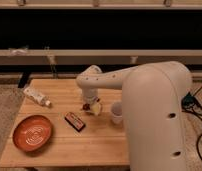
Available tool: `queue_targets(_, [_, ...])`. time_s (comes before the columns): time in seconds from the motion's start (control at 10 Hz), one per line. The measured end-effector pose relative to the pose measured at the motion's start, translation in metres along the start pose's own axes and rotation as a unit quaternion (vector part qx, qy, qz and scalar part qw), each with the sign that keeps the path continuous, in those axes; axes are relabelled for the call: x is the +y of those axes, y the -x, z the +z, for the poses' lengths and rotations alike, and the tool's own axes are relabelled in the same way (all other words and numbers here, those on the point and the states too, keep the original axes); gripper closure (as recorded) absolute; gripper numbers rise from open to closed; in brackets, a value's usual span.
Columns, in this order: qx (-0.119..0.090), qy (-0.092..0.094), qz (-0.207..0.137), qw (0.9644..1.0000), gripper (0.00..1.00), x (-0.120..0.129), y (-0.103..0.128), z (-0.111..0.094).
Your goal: Place the pepper on the white sponge
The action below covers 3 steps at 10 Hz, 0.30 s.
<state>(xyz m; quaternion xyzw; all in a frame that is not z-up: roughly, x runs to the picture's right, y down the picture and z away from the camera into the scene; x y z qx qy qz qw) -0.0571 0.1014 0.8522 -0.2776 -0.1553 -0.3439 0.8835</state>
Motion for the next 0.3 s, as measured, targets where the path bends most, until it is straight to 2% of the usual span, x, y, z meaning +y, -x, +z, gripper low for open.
queue_targets(0.3, [-0.001, 0.001, 0.000, 1.0000, 0.20, 0.0010, -0.0012, -0.0019])
